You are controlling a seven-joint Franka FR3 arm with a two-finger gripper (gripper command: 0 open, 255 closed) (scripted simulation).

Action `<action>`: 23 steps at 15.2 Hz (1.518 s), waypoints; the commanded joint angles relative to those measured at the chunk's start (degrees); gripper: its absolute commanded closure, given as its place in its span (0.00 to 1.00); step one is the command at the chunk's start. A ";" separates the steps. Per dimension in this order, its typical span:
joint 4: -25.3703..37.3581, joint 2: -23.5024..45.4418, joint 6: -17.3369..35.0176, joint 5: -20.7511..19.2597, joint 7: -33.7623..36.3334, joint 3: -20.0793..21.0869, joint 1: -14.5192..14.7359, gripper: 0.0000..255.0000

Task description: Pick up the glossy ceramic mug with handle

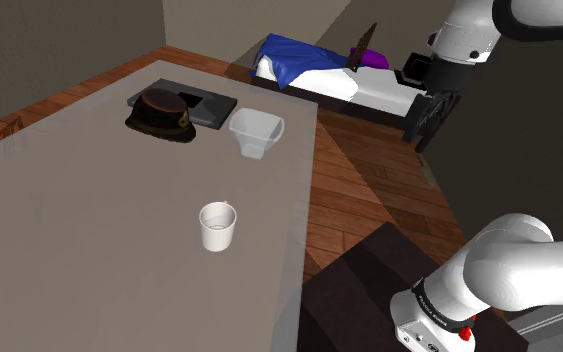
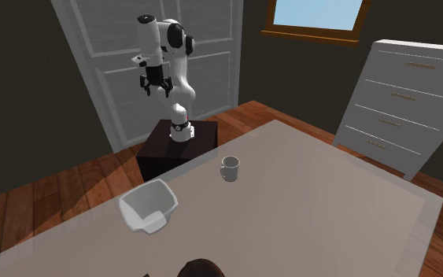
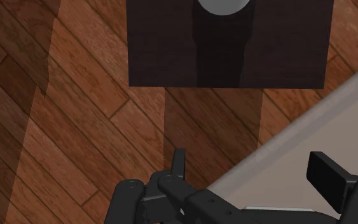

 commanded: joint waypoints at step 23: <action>3.29 29.04 26.36 9.05 25.53 22.53 5.16 0.00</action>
